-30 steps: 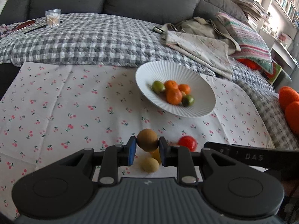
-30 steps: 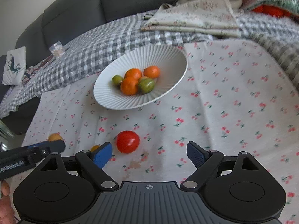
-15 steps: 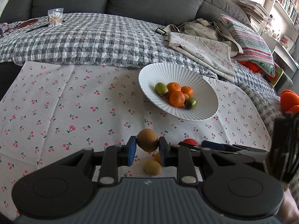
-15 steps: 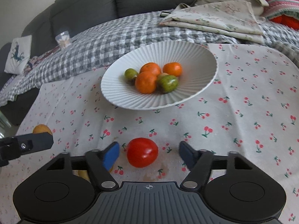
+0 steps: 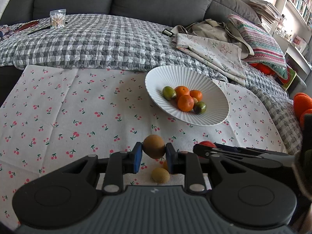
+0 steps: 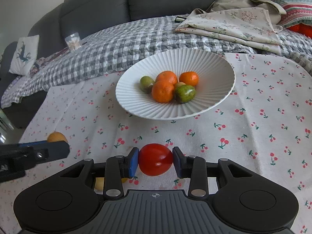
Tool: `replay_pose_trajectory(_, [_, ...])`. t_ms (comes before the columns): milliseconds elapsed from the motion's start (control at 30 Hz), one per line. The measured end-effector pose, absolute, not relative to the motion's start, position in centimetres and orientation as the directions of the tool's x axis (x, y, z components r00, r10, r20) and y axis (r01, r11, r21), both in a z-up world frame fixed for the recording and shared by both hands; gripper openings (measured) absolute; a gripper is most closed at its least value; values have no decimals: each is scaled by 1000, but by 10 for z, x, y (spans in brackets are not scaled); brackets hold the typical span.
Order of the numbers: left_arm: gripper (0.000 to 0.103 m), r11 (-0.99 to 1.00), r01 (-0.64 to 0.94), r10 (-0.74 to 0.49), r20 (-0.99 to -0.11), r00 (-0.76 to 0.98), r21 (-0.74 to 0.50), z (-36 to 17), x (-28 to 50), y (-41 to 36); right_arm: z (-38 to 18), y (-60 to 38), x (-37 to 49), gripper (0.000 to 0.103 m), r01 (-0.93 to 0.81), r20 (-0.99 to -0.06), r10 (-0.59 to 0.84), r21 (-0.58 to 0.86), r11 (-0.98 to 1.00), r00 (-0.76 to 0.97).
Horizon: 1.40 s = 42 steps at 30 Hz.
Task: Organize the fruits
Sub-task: 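Grasp the red tomato with the right gripper while the left gripper holds the kiwi, then carry the kiwi and red tomato into the white bowl and open both grippers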
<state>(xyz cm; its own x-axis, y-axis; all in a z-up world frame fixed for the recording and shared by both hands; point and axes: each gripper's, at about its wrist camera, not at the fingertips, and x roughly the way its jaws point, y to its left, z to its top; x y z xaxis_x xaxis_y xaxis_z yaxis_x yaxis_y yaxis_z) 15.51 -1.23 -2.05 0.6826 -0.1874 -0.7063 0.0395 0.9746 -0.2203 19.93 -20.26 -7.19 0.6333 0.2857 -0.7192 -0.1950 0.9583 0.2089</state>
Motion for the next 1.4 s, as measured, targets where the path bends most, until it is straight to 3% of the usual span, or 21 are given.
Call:
replay_pose_trajectory(867, [24, 982, 76, -175, -665, 726, -175, -12, 177, -21, -25, -238, 180, 35, -152, -660, 307, 283, 947, 686])
replay_pose_trajectory(1400, [24, 961, 267, -256, -608, 752, -75, -31, 228, -67, -23, -269, 220, 36, -88, -634, 249, 274, 958, 733])
